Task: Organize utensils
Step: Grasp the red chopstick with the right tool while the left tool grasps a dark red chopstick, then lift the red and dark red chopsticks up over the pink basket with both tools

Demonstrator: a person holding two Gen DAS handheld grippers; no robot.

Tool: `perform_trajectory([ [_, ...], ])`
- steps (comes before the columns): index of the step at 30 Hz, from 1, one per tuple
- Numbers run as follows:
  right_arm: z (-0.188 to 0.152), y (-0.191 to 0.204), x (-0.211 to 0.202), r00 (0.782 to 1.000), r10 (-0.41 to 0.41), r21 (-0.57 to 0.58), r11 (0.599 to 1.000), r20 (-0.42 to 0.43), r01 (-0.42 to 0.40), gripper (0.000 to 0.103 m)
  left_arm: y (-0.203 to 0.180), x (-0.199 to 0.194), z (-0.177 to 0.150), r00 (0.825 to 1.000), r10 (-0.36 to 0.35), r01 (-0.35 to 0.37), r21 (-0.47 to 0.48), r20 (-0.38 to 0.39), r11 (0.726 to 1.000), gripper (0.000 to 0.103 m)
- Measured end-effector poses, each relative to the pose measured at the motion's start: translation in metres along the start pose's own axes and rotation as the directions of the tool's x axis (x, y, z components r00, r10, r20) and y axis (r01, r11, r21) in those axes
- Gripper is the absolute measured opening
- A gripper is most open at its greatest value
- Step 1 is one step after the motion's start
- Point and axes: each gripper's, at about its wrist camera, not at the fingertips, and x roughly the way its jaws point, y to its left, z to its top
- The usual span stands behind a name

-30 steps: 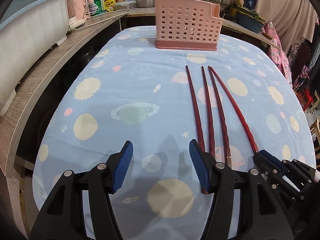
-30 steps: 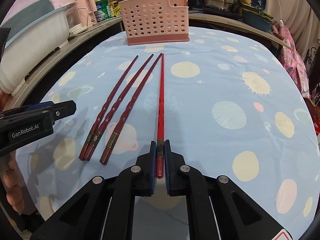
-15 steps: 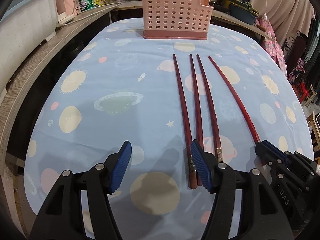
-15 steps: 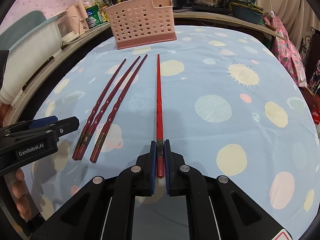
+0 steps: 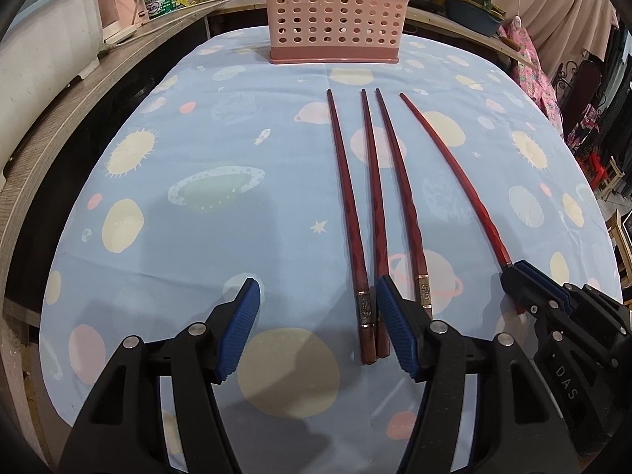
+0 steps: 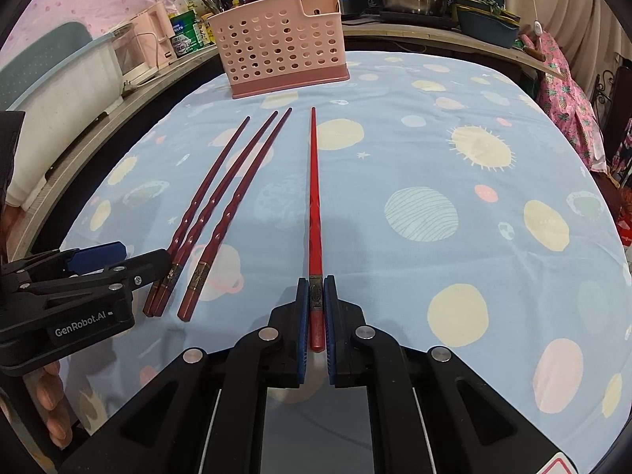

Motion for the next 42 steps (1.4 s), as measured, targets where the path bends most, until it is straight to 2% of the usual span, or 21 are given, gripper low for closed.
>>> perform_trajectory([
  [17, -0.001, 0.0, 0.0, 1.0, 0.001, 0.0, 1.0, 0.003, -0.001, 0.007, 0.004, 0.005, -0.004, 0.999, 0.036, -0.036, -0.002, -0.013, 0.999, 0.057],
  [19, -0.001, 0.0, 0.0, 1.0, 0.002, 0.0, 1.0, 0.004, -0.002, 0.007, 0.004, 0.005, -0.004, 0.999, 0.034, -0.034, 0.002, -0.012, 0.999, 0.054],
  [22, -0.001, 0.0, 0.0, 1.0, 0.001, 0.0, 1.0, 0.004, -0.001, 0.007, 0.004, 0.004, -0.003, 0.999, 0.032, -0.032, 0.005, -0.008, 0.999, 0.044],
  [28, -0.001, 0.001, 0.0, 1.0, 0.002, 0.001, 1.0, 0.004, -0.002, 0.007, 0.008, 0.003, -0.002, 1.0, 0.006, -0.006, -0.001, -0.011, 1.0, 0.011],
  [29, -0.001, 0.001, 0.0, 1.0, 0.002, 0.001, 1.0, 0.004, -0.002, 0.007, 0.008, 0.003, -0.002, 1.0, -0.003, 0.002, -0.003, -0.013, 1.0, 0.008],
  [37, 0.0, 0.001, -0.003, 1.0, 0.003, 0.0, 1.0, 0.006, -0.003, 0.007, 0.013, -0.003, -0.003, 0.999, -0.03, 0.03, -0.018, -0.019, 0.999, 0.007],
  [42, 0.007, 0.001, -0.013, 0.999, 0.012, 0.008, 1.0, 0.031, -0.012, 0.007, 0.02, -0.019, 0.003, 0.999, -0.039, 0.04, -0.038, 0.01, 0.998, 0.007],
])
